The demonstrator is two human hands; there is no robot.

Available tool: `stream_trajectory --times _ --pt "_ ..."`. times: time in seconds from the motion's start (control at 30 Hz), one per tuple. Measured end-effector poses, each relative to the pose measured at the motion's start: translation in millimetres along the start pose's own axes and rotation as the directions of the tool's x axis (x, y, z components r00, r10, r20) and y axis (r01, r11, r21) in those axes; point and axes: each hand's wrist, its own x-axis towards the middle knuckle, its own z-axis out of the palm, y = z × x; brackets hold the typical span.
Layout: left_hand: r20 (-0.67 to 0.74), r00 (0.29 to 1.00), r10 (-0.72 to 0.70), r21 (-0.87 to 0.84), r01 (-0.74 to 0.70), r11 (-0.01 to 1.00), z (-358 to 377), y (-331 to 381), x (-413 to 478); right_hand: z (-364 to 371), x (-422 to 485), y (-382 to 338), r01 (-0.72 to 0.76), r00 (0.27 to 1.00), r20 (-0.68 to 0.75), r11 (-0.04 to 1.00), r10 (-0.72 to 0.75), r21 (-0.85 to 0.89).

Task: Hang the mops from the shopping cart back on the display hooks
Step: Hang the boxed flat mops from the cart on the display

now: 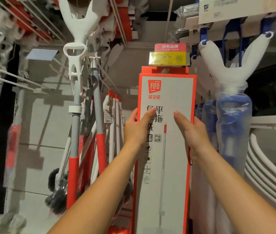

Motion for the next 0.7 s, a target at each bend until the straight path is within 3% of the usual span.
stream_trajectory --times 0.37,0.7 --pt "-0.026 0.999 -0.035 0.119 0.038 0.992 2.8 -38.9 39.2 -5.1 41.5 29.7 -0.068 0.998 -0.014 0.997 0.067 -0.049" --pt "0.001 0.996 -0.084 0.099 0.083 0.992 -1.5 -103.6 96.2 -5.1 93.1 78.8 -0.104 0.991 -0.093 0.994 0.100 -0.039"
